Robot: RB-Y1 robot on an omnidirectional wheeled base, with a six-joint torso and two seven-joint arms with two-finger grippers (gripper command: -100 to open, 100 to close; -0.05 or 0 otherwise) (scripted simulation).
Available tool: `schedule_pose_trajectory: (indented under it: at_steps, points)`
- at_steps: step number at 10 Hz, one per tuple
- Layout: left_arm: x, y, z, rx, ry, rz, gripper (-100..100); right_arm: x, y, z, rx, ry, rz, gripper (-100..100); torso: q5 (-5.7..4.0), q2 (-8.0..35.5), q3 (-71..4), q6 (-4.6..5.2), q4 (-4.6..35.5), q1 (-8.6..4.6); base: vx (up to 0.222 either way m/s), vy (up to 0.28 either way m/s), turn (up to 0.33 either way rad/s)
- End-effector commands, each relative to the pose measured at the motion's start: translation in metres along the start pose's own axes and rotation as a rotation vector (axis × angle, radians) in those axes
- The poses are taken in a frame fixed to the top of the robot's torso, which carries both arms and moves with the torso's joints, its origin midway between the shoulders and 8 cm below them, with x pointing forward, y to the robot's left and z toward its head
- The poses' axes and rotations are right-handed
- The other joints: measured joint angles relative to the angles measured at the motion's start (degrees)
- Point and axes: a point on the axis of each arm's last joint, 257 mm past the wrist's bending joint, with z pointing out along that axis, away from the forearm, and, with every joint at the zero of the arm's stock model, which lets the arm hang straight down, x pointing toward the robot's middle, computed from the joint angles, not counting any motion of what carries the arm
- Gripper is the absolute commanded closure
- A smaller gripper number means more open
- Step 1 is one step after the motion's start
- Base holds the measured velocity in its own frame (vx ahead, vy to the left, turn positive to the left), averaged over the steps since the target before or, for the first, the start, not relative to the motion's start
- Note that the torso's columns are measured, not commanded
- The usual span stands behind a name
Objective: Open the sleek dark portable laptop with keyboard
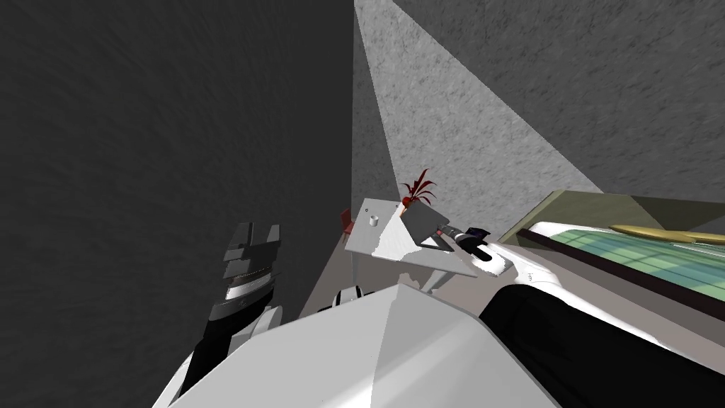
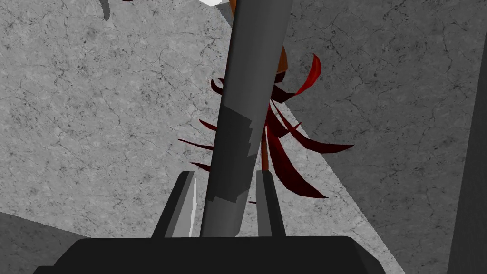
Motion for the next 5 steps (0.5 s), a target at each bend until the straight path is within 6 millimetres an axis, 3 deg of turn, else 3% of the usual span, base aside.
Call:
schedule_pose_trajectory:
  at_steps: [1, 2, 5]
  points:
    - [0.000, 0.000, 0.000, 0.000, 0.000, 0.000, 0, 0.004, -0.003, 0.001, 0.004, 0.005, 0.022, 100, 0.09, -0.09, -0.06, -0.11, 0.00, 0.18, -0.015, -0.020, -0.027]
    - [0.000, 0.000, 0.000, 0.000, 0.000, 0.000, 0, 0.022, -0.007, 0.001, 0.008, 0.014, 0.104, 100, 0.34, -0.07, -0.08, -0.24, 0.07, 0.59, -0.033, -0.092, 0.018]
    - [0.000, 0.000, 0.000, 0.000, 0.000, 0.000, 0, 0.051, -0.008, 0.001, 0.011, 0.029, 0.221, 100, 0.03, 0.02, 0.04, -0.38, -0.01, 0.45, -0.060, -0.129, 0.072]
